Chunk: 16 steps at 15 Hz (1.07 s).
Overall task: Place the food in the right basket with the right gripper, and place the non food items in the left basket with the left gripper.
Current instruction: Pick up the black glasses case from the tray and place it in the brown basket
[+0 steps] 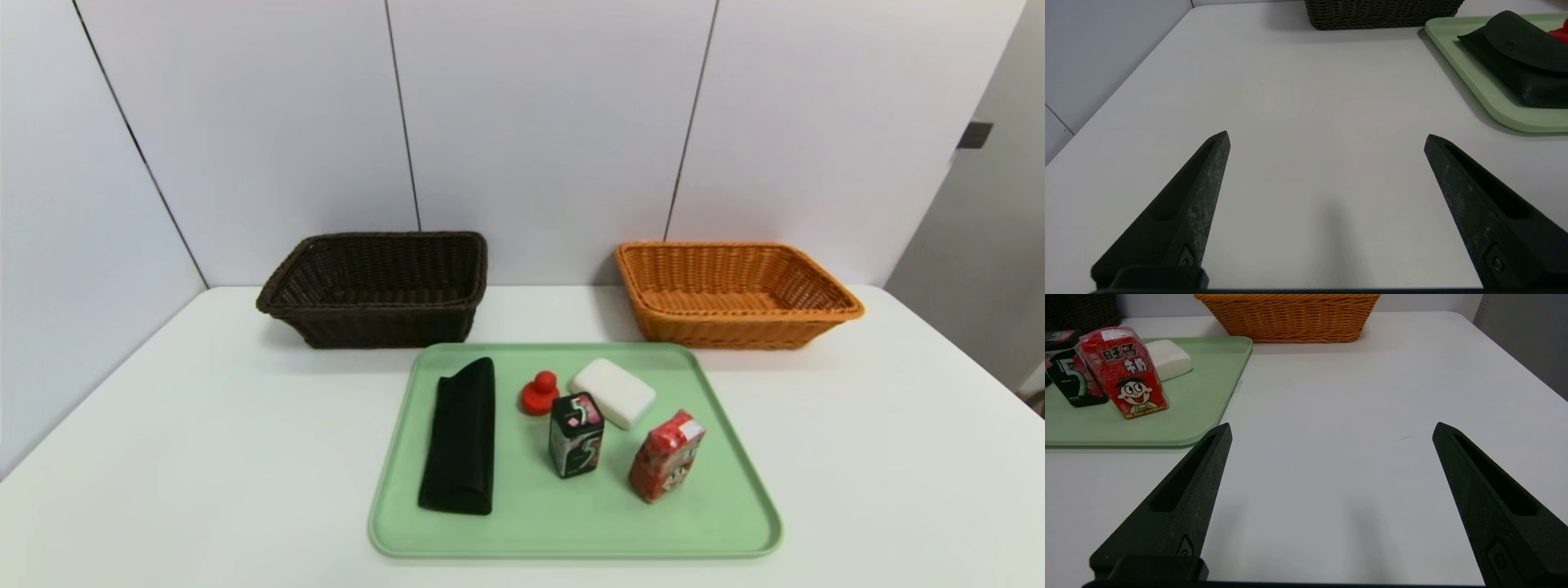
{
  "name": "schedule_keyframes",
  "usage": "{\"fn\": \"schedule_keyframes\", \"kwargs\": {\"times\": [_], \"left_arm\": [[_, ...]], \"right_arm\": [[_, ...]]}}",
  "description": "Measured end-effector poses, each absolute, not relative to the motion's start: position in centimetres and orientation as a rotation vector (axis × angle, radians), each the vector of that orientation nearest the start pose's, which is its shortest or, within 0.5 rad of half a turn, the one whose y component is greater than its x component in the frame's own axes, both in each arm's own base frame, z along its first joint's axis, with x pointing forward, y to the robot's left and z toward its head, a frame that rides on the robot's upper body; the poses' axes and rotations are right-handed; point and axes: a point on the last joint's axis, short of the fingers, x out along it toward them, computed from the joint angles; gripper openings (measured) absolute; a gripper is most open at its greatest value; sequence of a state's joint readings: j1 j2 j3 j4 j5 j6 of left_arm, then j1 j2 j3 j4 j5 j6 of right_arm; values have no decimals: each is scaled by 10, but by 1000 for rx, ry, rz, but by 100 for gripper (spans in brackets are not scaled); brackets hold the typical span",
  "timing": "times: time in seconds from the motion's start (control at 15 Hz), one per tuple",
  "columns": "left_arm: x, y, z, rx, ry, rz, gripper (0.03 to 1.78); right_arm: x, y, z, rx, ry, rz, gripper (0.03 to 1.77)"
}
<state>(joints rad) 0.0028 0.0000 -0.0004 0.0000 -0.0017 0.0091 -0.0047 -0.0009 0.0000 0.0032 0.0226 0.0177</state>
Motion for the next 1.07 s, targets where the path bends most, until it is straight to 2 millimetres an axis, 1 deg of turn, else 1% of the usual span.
{"fn": "schedule_keyframes", "kwargs": {"times": [1.07], "left_arm": [[-23, 0, 76, -6, -1, 3, 169]], "right_arm": [[-23, 1, 75, 7, 2, 19, 170]]}}
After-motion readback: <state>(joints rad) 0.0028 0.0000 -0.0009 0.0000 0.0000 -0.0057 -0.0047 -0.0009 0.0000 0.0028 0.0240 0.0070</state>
